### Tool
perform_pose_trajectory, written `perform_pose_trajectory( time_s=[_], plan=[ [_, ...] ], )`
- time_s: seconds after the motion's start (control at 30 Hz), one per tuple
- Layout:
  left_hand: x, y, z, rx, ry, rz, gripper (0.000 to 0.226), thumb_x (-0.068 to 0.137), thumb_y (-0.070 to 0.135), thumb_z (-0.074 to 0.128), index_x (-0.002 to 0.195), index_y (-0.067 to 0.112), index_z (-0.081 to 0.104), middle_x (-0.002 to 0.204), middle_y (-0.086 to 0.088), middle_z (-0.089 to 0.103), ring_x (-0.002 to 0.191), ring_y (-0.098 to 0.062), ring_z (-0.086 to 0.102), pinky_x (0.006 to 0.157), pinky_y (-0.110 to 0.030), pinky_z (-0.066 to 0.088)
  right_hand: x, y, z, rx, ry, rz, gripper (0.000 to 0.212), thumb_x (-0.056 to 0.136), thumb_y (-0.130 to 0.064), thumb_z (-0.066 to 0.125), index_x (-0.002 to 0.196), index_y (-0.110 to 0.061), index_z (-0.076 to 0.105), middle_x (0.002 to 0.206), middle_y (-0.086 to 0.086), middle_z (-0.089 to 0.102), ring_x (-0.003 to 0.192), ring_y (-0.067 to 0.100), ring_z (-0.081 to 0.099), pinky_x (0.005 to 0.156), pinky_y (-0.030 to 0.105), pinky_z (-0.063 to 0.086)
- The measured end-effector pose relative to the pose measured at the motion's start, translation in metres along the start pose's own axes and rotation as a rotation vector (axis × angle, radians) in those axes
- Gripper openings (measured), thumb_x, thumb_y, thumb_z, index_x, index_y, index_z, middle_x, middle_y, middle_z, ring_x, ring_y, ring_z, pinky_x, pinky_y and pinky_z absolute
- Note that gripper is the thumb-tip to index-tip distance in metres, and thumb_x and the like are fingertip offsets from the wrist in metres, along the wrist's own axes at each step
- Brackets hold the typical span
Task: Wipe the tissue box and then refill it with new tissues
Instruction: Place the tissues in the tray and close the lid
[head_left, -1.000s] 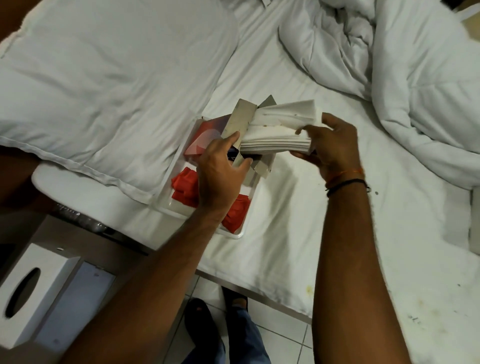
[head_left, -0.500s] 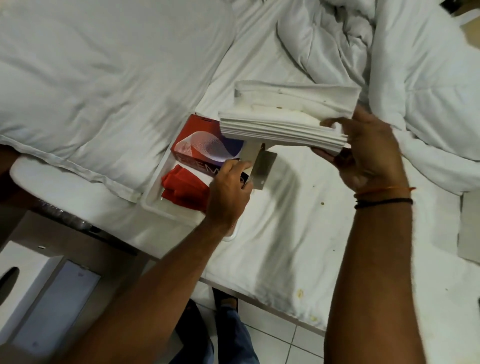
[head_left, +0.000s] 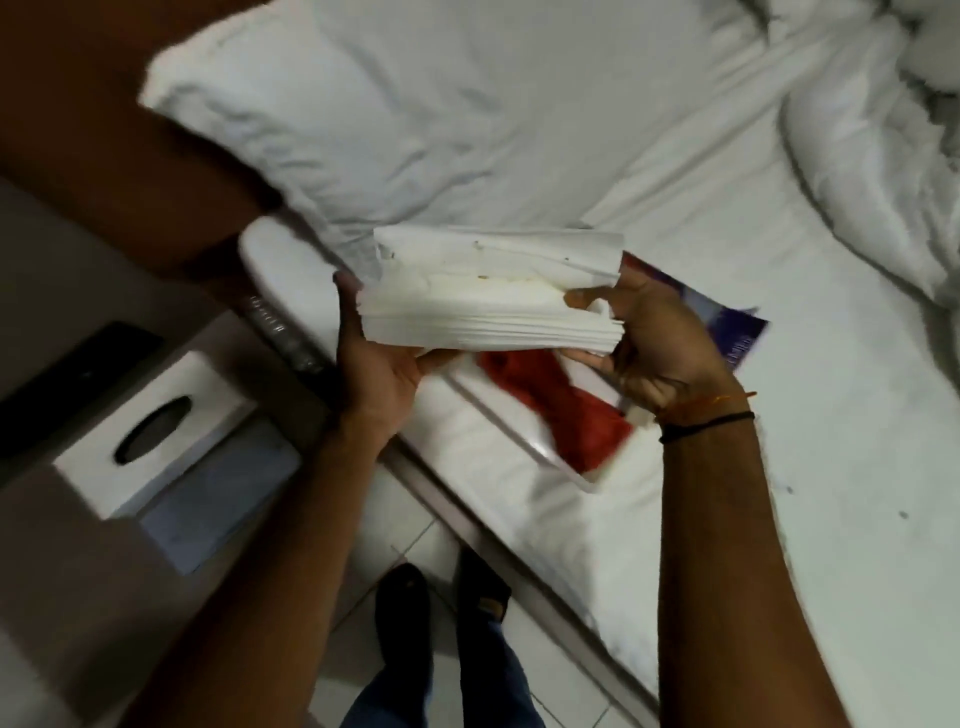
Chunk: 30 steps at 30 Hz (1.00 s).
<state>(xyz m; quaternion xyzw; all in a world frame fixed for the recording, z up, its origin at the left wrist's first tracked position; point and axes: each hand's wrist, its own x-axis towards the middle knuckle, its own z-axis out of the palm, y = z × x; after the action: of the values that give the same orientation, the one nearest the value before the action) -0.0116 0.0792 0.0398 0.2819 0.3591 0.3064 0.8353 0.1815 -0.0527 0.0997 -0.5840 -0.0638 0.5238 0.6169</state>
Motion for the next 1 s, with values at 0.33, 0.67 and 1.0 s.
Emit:
perform_pose_trajectory(
  time_s=[0.33,0.67,1.0],
  plan=[
    [-0.081,0.087,-0.218,0.148,0.327,0.08,0.019,0.082,0.017,0.07,0.099,0.022,0.076,0.094,0.001,0.077,0.085,-0.017,0.075,0.06,-0.032,0.06,0.052,0.13,0.176,-0.369,-0.29,0.233,0.029,0.088,-0.001,0.068,0.094,-0.027,0.079,0.082,-0.003,0.076,0.069,0.016,0.074,0.06,0.037,0.062],
    [-0.122,0.019,-0.405,0.294,0.713,-0.127,0.01,0.085,0.023,0.077,0.088,0.033,0.079,0.093,0.008,0.078,0.093,-0.014,0.073,0.07,-0.027,0.057,0.104,0.297,0.263,-0.796,-0.395,0.328,0.011,0.088,-0.026,0.08,0.097,-0.019,0.077,0.077,0.0,0.073,0.066,0.014,0.066,0.054,0.024,0.054],
    [-0.092,-0.017,-0.476,0.747,0.881,-0.105,0.027,0.087,0.033,0.077,0.082,0.007,0.072,0.081,-0.019,0.071,0.071,-0.027,0.065,0.067,-0.04,0.054,0.148,0.398,0.279,-1.124,-0.222,0.141,0.036,0.084,-0.034,0.082,0.057,-0.019,0.063,0.047,-0.013,0.053,0.054,0.013,0.051,0.065,0.026,0.045]
  ],
)
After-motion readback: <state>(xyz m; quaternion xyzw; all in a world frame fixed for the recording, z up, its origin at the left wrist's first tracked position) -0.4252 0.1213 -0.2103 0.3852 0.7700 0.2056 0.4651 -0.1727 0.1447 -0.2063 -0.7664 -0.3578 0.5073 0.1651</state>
